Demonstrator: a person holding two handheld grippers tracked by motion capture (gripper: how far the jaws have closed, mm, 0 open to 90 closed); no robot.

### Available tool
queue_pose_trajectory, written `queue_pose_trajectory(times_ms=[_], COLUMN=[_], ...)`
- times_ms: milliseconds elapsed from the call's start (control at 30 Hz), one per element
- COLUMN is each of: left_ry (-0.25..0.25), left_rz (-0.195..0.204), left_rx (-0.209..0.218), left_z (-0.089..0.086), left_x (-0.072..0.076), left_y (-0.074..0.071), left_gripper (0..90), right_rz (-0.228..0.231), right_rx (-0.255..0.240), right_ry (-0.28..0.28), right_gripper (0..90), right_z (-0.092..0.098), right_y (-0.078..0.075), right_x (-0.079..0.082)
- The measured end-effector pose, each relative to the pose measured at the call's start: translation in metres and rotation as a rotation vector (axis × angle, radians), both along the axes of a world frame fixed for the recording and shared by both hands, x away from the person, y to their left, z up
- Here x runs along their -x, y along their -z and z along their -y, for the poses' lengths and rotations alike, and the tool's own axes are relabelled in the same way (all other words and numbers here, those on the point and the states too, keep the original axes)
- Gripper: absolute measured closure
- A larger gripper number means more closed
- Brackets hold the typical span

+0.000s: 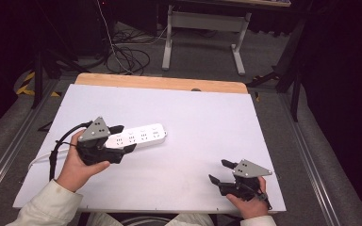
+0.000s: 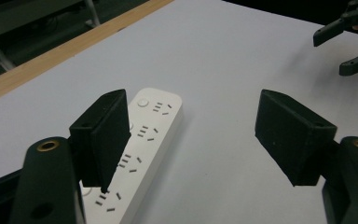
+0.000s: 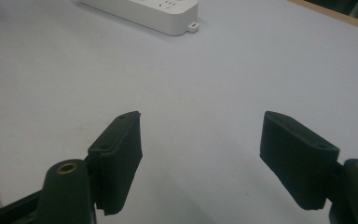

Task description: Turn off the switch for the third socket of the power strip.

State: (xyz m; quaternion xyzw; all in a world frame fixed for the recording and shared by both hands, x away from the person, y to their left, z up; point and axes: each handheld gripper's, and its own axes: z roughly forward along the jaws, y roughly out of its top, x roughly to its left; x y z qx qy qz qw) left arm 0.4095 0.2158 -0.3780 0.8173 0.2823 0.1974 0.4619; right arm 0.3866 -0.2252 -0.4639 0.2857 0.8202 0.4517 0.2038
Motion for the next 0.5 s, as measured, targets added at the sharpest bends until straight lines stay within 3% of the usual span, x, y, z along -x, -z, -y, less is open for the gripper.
queue_pose_trajectory(times_ms=[200,500], left_ry=[-0.028,-0.052], left_rz=[0.015,-0.052], left_rx=[-0.001,0.051], left_z=[-0.012,-0.034], left_x=[0.013,0.020], left_y=[0.006,0.024], left_gripper=[22.5,17.8], right_rz=[-0.001,-0.002], right_rx=[0.003,0.003], right_ry=[-0.001,-0.003], right_gripper=[29.6,29.6], right_z=[-0.001,-0.001], right_y=[0.000,0.000], right_x=[0.000,0.000])
